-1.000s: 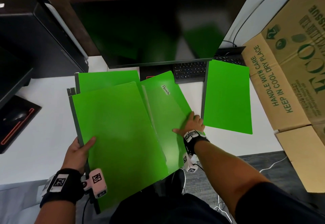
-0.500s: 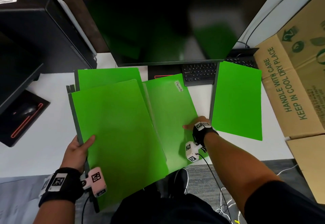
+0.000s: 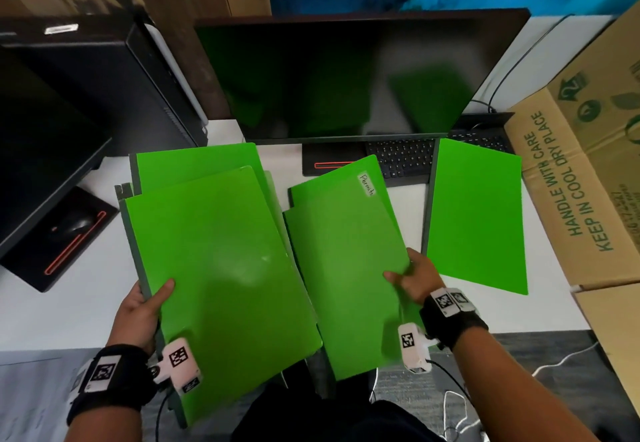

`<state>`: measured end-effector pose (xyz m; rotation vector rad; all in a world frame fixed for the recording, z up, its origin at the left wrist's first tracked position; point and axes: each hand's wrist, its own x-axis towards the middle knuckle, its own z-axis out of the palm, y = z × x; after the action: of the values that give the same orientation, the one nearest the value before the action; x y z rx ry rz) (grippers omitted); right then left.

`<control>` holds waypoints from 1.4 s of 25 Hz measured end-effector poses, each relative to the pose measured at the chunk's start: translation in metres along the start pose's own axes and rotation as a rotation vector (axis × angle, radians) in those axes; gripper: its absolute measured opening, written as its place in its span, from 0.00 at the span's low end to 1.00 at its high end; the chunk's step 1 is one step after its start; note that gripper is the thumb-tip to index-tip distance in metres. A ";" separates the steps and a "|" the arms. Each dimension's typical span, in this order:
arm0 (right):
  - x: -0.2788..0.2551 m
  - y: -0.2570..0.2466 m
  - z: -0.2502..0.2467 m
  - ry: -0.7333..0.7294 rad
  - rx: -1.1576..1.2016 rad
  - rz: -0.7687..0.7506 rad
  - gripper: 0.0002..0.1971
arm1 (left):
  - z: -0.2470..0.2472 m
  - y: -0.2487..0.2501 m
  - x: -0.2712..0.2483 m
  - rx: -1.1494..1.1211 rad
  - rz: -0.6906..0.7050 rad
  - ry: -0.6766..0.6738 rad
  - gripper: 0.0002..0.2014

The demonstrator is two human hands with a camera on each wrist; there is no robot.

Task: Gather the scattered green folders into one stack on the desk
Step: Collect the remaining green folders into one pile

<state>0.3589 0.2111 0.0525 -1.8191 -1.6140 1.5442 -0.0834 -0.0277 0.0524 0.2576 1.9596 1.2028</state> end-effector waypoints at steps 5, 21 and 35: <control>-0.045 -0.004 -0.058 0.067 0.087 -0.093 0.24 | 0.007 0.024 -0.022 -0.026 0.020 0.008 0.26; -0.025 -0.029 0.044 0.069 0.311 0.055 0.48 | 0.161 0.045 -0.068 0.018 -0.025 -0.125 0.39; 0.023 0.067 -0.025 0.001 -0.839 0.256 0.44 | 0.148 0.037 -0.049 0.006 0.068 -0.193 0.08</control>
<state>0.4120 0.2173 -0.0001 -2.4962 -2.3227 0.9830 0.0475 0.0626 0.0755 0.4303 1.7999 1.1702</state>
